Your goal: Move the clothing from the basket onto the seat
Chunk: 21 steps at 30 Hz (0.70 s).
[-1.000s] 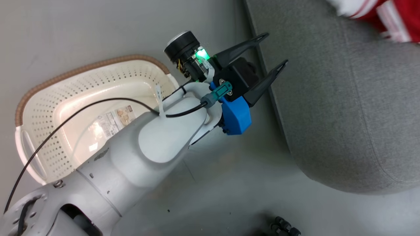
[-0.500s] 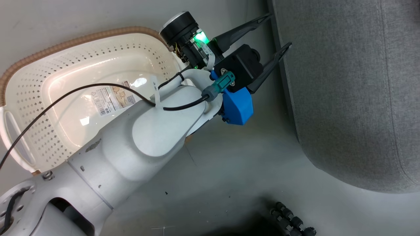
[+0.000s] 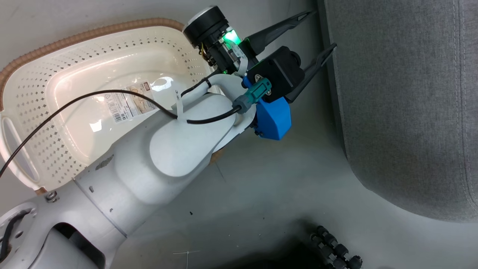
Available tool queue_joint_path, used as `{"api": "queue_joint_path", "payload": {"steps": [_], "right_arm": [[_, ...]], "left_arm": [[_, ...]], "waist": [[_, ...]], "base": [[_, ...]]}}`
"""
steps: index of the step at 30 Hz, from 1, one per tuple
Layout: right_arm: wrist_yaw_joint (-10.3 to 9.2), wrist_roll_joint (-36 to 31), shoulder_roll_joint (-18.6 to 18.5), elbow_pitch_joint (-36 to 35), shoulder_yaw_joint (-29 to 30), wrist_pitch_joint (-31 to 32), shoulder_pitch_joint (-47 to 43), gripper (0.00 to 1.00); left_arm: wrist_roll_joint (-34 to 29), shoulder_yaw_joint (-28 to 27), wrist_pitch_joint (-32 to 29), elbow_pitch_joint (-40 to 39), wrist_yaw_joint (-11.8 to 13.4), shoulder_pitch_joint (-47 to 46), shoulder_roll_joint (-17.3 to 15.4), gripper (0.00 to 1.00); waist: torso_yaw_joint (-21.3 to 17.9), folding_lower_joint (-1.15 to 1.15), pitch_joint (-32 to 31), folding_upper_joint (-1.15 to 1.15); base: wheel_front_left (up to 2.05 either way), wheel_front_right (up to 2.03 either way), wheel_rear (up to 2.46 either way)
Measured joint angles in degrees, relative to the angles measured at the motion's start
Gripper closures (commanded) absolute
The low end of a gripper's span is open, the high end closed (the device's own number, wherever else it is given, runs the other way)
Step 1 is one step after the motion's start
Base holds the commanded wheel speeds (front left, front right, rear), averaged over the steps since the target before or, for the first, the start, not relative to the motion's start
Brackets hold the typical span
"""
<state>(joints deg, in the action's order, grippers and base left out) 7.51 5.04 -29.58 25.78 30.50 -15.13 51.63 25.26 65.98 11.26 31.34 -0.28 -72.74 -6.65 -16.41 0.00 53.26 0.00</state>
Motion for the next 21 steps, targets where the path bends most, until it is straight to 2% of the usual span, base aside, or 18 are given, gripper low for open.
{"api": "queue_joint_path", "payload": {"steps": [3,7,8,9,10,15,21], "right_arm": [[0.00,-0.32,1.54,0.55,0.92,0.00,-1.15,1.00],[0.00,0.12,1.72,2.03,1.45,0.00,-1.23,0.98],[0.00,0.25,1.71,2.44,1.46,0.00,-1.22,0.58],[0.00,0.58,1.66,2.81,1.51,0.00,-1.22,0.11],[0.00,0.63,1.53,3.04,1.53,0.00,-1.23,0.00],[0.00,1.13,1.83,2.25,1.97,0.00,-3.51,0.00],[0.00,1.02,4.03,-0.85,1.90,0.00,-9.75,0.00]], "left_arm": [[0.27,0.01,0.00,-0.04,0.12,-0.03,-0.10,0.00],[0.38,0.04,0.01,-0.08,0.18,-0.26,-0.13,0.00],[0.40,0.08,0.01,-0.07,0.21,-0.26,-0.22,0.00],[0.42,0.08,0.01,-0.07,0.22,-0.26,-0.30,0.00],[0.45,0.09,0.02,-0.04,0.27,-0.27,-0.31,0.00],[1.03,0.22,1.13,0.34,0.63,0.12,-0.14,0.00],[2.21,-0.56,2.57,1.29,0.73,2.08,0.26,0.00]], "waist": [[0.14,0.00,-0.05,0.00],[0.34,0.00,-0.22,0.00],[0.34,0.00,-0.36,0.00],[0.34,0.00,-0.51,0.00],[0.32,0.00,-0.67,0.00],[0.25,0.00,-3.01,0.00],[0.21,0.00,-7.28,0.00]], "base": [[0.00,0.00,0.00],[0.00,0.00,0.00],[0.00,0.00,0.00],[0.00,0.00,0.00],[0.00,0.00,0.00],[0.00,0.00,0.00],[0.00,0.00,0.00]]}}
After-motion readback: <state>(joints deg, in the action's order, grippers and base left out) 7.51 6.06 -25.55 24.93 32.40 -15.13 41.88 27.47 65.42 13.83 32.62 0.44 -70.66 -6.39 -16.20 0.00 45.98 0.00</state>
